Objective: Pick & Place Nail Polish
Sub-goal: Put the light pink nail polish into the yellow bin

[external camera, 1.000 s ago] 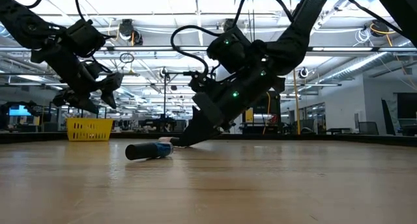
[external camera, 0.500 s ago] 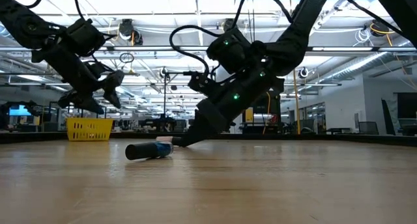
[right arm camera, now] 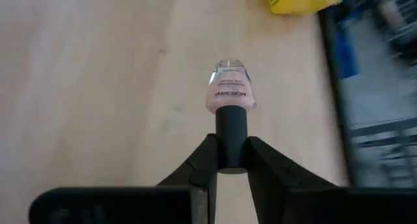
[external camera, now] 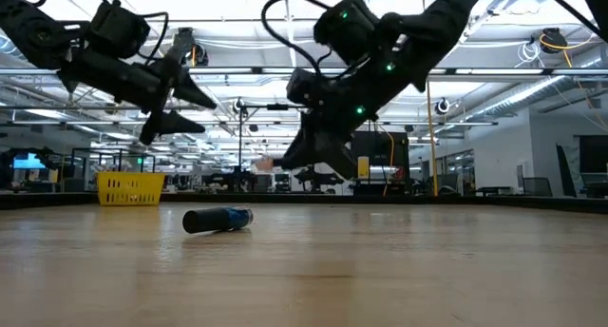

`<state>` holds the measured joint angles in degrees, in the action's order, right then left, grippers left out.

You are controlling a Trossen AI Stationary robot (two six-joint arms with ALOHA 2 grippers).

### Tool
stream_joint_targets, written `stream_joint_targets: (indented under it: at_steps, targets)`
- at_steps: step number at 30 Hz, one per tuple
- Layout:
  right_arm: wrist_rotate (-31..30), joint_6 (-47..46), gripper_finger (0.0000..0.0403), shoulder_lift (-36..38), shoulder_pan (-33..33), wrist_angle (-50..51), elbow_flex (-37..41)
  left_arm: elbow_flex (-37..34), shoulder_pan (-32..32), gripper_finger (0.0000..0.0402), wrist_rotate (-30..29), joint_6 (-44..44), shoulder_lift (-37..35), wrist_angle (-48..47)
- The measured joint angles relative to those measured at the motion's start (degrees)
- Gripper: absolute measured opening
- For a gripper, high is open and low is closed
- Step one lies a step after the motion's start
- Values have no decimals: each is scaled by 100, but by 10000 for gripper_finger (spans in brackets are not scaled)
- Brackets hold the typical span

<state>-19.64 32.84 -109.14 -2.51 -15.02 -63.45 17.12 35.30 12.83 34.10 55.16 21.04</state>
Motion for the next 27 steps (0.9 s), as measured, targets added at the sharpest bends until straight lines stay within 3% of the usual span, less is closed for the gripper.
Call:
stream_joint_targets:
  at_steps: [6,12,16,21,27]
  targets:
    - [-902,1096,49,-9,133,-859,130,0,-597,257,24,94,2,445]
    - [-905,1284,49,2,178,-1790,165,0,-1187,257,-16,191,2,949]
    - [-906,1642,49,4,247,-2313,165,0,-1510,257,-456,158,2,913]
    - [-885,1786,49,4,320,-2669,165,0,-1738,257,-582,163,55,948]
    - [-885,1784,49,4,340,-2718,165,0,-1875,257,-666,317,620,1370]
